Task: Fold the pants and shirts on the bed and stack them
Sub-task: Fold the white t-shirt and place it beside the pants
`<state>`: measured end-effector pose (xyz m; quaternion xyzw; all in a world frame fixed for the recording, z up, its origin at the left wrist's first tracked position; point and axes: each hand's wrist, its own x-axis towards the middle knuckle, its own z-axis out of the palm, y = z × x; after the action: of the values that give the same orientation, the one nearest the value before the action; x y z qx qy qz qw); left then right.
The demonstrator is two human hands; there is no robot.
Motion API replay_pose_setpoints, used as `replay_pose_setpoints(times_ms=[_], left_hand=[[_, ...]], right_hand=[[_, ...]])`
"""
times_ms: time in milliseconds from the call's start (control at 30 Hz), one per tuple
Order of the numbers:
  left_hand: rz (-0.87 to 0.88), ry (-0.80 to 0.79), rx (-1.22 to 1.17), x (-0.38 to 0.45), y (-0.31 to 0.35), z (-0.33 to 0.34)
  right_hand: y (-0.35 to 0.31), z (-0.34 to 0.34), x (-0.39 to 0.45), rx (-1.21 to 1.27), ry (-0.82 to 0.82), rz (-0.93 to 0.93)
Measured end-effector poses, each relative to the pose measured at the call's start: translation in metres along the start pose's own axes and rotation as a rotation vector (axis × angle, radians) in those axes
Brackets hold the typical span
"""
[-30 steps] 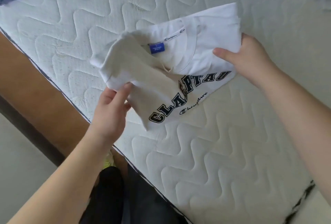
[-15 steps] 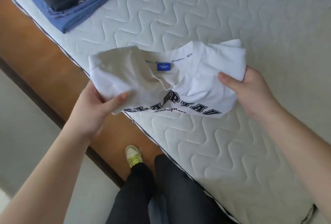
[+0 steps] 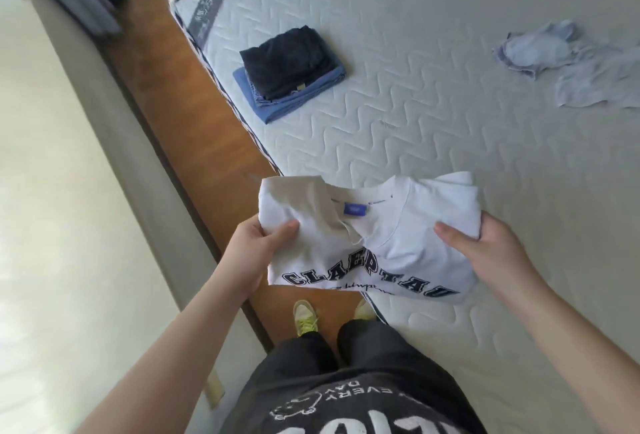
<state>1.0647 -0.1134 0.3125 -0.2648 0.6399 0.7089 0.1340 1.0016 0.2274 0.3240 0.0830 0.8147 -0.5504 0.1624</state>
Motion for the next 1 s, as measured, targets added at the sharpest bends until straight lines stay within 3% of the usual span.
replay_pose_setpoints(times_ms=[333,667,1000], left_hand=[[0.161,0.142,0.235,-0.05,0.059,-0.017],[0.215,0.297,0.026,-0.075,0.09,-0.044],[0.302,0.502,-0.058,-0.072,0.113,-0.116]], right_hand=[[-0.033,0.001,-0.03,0.246,-0.02,-0.027],[-0.092,0.016,0.019,0.246,-0.189,-0.131],[-0.161,0.089,0.07,0.167,-0.362,-0.235]])
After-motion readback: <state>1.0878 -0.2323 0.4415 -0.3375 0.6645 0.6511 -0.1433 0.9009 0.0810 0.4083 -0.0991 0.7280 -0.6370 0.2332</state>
